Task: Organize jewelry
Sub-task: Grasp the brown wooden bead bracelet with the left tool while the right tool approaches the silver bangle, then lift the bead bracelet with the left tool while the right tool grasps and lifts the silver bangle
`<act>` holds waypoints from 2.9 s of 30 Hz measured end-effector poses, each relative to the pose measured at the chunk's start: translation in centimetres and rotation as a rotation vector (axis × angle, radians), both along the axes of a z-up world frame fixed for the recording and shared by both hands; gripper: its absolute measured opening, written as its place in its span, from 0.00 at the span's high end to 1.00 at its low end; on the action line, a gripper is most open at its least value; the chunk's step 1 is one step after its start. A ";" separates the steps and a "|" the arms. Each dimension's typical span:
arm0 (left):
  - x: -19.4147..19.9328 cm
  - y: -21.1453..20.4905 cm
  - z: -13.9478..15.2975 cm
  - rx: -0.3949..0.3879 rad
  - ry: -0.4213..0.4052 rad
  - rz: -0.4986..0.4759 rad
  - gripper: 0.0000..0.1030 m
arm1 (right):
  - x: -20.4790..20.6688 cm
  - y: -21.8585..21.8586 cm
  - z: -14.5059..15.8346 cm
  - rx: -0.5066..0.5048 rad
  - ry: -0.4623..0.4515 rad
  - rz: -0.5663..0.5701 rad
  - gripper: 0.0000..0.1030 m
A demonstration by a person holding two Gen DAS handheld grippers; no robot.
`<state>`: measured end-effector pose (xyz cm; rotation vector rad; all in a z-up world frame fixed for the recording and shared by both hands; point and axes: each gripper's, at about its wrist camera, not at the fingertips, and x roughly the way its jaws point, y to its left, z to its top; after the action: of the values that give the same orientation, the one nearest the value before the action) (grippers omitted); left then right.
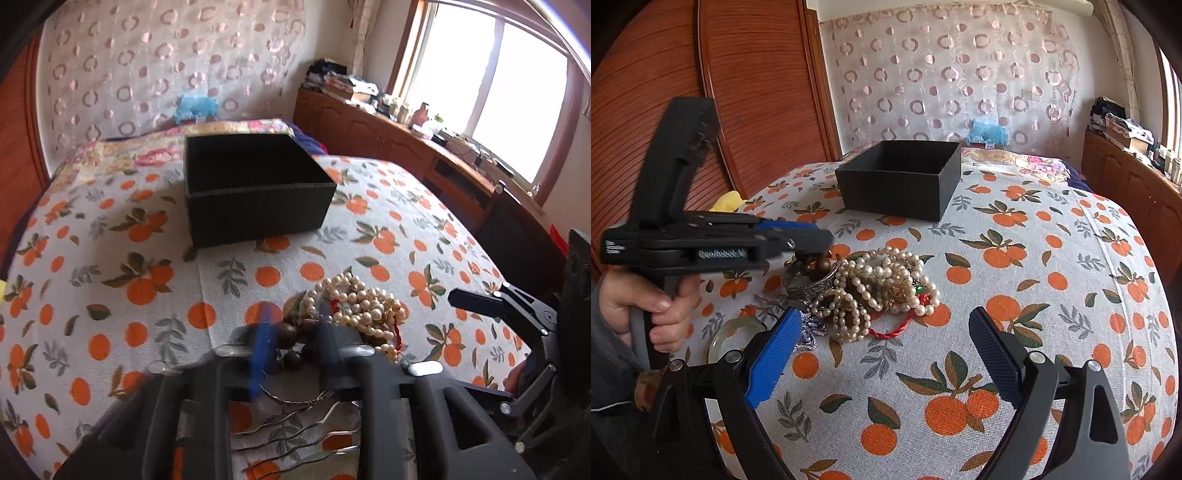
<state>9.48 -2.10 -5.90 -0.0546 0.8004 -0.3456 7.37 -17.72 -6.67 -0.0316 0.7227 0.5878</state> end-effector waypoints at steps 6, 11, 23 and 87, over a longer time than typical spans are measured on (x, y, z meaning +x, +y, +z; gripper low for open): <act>-1.0 0.9 1.9 -0.029 -0.043 0.007 1.00 | 0.3 0.0 0.1 -0.011 -0.003 0.004 0.10; -1.3 1.0 1.8 -0.015 -0.025 -0.016 1.00 | 0.5 0.0 0.1 -0.013 -0.004 0.008 0.10; 0.3 -0.5 -1.7 0.162 0.070 -0.093 0.67 | 0.5 0.0 0.1 -0.010 -0.006 0.007 0.10; -5.0 5.5 8.3 0.059 -0.285 0.125 0.88 | 4.9 11.3 -1.3 -0.197 0.054 0.325 0.33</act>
<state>4.51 3.38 2.40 0.0005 0.5221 -0.2053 12.28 -6.39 -7.95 -0.3212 0.8335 0.8273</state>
